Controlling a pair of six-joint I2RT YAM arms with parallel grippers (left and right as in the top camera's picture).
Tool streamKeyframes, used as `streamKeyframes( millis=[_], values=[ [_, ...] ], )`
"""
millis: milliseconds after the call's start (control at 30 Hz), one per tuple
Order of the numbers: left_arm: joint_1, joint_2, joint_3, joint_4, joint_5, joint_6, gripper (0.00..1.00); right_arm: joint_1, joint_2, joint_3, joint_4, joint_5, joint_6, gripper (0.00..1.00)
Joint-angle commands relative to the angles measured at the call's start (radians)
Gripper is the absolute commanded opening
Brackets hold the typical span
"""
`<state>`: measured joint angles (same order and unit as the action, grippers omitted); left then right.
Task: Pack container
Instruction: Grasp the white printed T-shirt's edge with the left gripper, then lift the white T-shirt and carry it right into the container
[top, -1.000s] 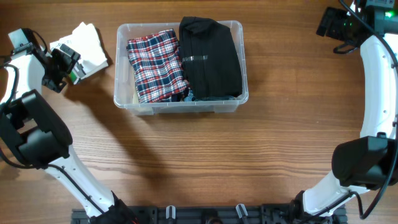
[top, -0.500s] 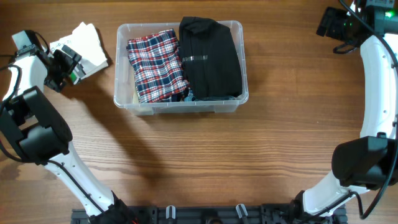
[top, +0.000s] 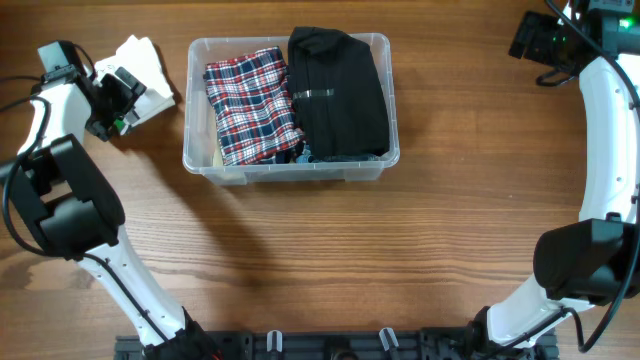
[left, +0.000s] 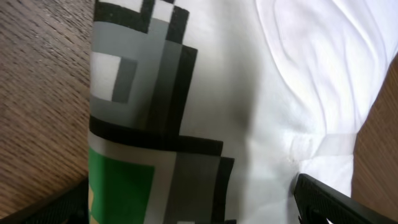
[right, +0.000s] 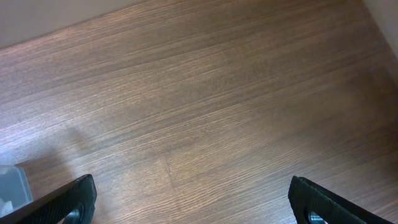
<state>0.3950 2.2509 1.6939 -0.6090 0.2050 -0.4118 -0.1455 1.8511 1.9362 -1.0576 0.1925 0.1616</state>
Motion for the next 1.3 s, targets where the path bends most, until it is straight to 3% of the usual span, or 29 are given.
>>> streamKeyframes(
  millis=[0,100,300,500,767,1267],
  values=[
    [-0.006,0.027,-0.008,-0.010,-0.018,0.015,1.00,0.002,0.008,-0.001,0.002,0.018,-0.003,1.00],
    [-0.004,0.027,-0.008,-0.013,-0.024,0.015,0.98,0.002,0.008,-0.001,0.002,0.018,-0.004,1.00],
    [-0.004,0.027,-0.008,-0.019,-0.024,0.015,0.61,0.002,0.008,-0.001,0.002,0.018,-0.004,1.00],
    [-0.004,0.027,-0.008,-0.027,-0.024,0.016,0.42,0.002,0.008,-0.001,0.002,0.018,-0.004,1.00],
    [0.028,0.006,-0.007,-0.046,-0.024,0.015,0.04,0.002,0.008,-0.001,0.002,0.018,-0.004,1.00],
    [0.023,-0.284,-0.006,-0.066,0.019,0.012,0.04,0.002,0.008,-0.001,0.002,0.018,-0.004,1.00]
  ],
)
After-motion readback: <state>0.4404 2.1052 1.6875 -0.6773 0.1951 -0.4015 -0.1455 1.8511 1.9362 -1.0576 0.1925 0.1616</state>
